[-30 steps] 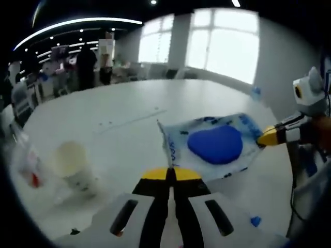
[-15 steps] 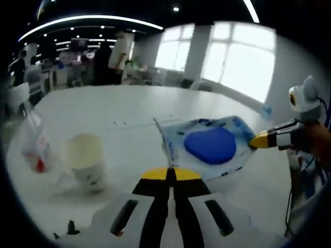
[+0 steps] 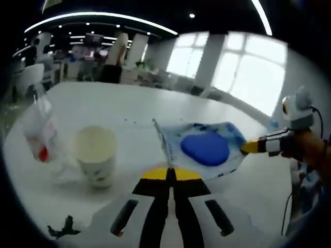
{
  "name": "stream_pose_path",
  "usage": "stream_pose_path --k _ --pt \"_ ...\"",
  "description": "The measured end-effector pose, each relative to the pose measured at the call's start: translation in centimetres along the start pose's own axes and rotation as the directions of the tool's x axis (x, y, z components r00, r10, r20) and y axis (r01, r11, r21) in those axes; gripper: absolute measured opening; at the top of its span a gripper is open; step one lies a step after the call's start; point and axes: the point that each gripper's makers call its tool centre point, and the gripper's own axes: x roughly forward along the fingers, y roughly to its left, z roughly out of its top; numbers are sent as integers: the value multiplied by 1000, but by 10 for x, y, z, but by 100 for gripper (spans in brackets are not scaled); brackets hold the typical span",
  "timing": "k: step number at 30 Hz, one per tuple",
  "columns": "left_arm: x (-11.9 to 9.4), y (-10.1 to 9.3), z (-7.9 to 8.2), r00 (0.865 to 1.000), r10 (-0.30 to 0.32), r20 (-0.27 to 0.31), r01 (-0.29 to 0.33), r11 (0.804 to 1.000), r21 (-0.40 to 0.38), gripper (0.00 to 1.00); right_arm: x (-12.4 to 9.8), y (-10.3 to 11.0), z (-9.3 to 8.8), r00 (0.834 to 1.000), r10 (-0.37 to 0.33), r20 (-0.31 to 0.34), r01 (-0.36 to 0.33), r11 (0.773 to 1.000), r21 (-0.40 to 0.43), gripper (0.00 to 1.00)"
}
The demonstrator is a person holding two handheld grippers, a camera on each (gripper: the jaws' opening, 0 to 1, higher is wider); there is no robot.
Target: Arrange the tabletop items into an orderly group along one side of the table until the central work area is clear of visible clutter.
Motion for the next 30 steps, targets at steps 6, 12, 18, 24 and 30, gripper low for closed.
stream_pose_path --k 6,12,18,24,30 --pt "3 11 -3 999 36 -4 -36 999 -3 0 16 6 2 999 38 2 -38 999 -22 1" --pt "7 21 -8 998 54 -11 -55 998 -30 0 31 11 0 998 57 -21 -58 997 -56 1" --pt "12 29 -14 997 73 -26 -74 996 -45 0 43 11 -1 998 59 -32 -62 996 -68 1" --pt "17 34 -20 995 91 -33 -94 992 -90 0 52 12 -4 997 61 -41 -63 996 -61 1" --pt "21 42 -25 993 111 -47 -116 987 -115 0 61 13 -8 996 78 -38 -80 996 -35 1"
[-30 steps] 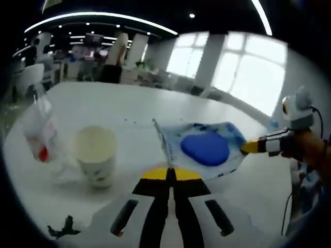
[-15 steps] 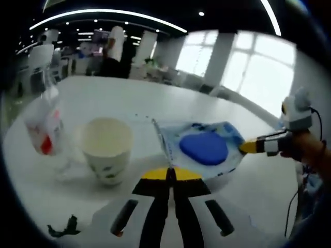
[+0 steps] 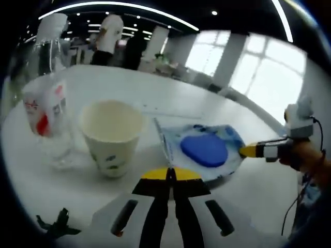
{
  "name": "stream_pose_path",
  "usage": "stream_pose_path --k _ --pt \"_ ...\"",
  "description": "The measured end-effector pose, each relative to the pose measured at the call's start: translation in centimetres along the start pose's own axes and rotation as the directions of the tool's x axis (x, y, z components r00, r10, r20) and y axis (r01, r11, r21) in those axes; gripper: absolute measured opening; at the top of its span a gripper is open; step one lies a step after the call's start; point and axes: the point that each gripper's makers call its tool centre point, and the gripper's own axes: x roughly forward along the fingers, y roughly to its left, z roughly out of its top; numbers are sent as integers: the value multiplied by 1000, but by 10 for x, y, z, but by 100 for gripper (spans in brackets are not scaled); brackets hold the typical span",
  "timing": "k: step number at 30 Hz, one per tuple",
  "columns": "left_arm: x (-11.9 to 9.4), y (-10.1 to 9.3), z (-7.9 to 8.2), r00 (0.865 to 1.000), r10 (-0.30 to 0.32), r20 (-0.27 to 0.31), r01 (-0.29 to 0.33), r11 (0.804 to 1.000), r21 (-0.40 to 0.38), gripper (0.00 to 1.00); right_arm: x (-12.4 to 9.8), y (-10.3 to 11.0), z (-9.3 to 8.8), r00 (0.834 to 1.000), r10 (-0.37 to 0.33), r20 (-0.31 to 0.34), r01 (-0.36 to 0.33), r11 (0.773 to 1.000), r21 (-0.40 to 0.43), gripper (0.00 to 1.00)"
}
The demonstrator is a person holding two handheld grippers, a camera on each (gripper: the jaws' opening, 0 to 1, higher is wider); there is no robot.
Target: Arrange the tabletop items into an orderly group along one side of the table until the central work area is clear of visible clutter.
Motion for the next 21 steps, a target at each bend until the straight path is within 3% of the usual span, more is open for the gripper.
stream_pose_path --k 4,7,12,21 --pt "1 4 1 1000 24 5 -24 1000 13 0 5 2 0 1000 15 3 -15 1000 21 1" --pt "3 8 -2 999 46 -1 -46 999 5 0 8 4 -1 999 32 4 -32 996 86 2" --pt "7 14 -10 998 64 -17 -64 998 -26 0 10 4 -3 1000 26 1 -26 994 103 2" --pt "9 16 -11 997 76 0 -76 997 -26 0 14 3 -3 999 30 14 -32 994 103 2"
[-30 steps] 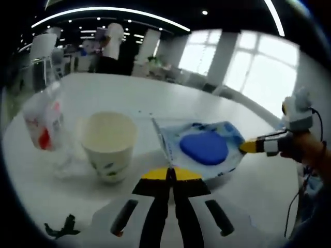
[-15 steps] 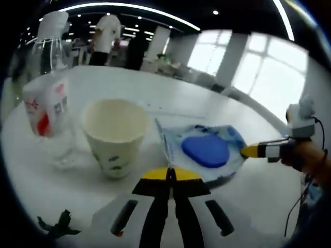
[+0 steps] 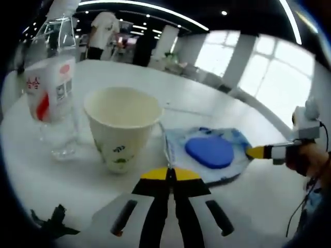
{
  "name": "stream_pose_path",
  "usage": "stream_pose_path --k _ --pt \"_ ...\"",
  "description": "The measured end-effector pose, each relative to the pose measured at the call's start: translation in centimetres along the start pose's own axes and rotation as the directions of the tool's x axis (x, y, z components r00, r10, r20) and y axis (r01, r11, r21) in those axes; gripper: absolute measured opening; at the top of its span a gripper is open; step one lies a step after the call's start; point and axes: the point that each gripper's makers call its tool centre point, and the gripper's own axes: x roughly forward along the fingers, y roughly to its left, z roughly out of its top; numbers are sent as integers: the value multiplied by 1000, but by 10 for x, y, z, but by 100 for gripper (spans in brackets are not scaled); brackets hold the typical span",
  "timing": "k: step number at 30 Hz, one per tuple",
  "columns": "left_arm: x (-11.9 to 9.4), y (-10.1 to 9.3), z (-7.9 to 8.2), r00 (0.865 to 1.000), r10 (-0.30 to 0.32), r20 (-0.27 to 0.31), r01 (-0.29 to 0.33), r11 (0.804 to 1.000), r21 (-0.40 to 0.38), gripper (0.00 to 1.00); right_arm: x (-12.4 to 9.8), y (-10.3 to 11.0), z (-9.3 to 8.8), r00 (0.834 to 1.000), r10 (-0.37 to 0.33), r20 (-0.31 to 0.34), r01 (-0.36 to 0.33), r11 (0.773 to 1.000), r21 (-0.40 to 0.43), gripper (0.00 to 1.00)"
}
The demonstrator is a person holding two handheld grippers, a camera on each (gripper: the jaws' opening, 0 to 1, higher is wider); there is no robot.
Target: Arrange the tabletop items into an orderly group along one side of the table until the central work area is clear of visible clutter.
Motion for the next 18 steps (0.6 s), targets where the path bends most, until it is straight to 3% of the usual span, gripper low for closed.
stream_pose_path --k 10,14,18 --pt "-1 0 2 999 16 33 -17 999 40 0 1 -1 -4 1000 5 5 -5 997 78 6" --pt "-2 1 3 999 32 35 -34 998 61 4 -6 -4 2 999 -14 30 9 990 141 25" --pt "-7 -3 11 998 26 60 -31 997 76 17 -12 -3 4 999 -20 47 13 990 140 31"
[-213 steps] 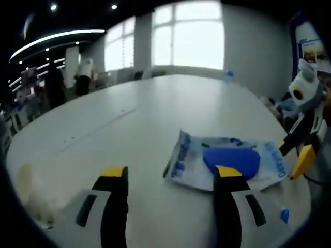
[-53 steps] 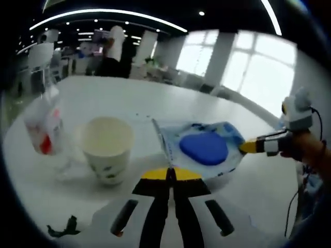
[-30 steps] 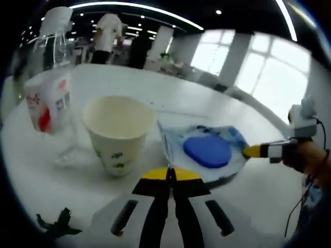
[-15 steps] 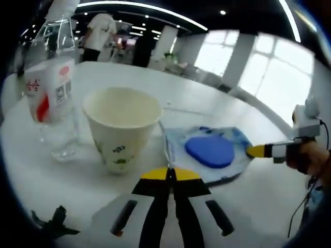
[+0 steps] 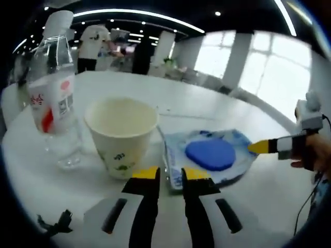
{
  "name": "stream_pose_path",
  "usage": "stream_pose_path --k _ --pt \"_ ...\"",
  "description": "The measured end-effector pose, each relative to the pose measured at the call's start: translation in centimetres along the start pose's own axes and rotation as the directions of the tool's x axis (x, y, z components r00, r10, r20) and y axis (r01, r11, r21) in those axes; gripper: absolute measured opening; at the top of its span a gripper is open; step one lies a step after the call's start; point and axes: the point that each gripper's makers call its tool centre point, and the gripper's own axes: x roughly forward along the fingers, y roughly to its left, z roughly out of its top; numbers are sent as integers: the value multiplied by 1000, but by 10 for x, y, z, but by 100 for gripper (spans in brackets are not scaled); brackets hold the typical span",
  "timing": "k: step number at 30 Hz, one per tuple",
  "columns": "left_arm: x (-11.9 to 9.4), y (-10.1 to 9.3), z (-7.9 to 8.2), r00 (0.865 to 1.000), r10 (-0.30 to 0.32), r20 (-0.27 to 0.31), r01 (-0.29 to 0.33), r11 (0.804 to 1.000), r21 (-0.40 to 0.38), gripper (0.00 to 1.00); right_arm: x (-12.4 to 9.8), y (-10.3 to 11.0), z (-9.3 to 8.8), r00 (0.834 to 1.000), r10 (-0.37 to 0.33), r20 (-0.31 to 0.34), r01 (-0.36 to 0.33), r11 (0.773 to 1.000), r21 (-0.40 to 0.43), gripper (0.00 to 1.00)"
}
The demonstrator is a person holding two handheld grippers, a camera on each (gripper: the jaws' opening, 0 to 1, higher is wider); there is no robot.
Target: Arrange the tabletop items into an orderly group along one side of the table until the central work area is clear of visible clutter.
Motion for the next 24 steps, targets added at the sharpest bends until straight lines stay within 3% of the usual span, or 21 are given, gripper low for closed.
stream_pose_path --k 14,19,24 --pt "-26 -9 6 1000 -19 -24 19 1000 4 40 -28 17 -3 999 44 24 -44 999 26 76" --pt "-37 -26 11 994 -104 -26 105 994 35 54 -41 32 -5 994 107 32 -108 993 36 85" --pt "-51 -42 7 983 -173 -62 179 977 119 61 -58 42 -9 990 138 32 -139 990 33 91"
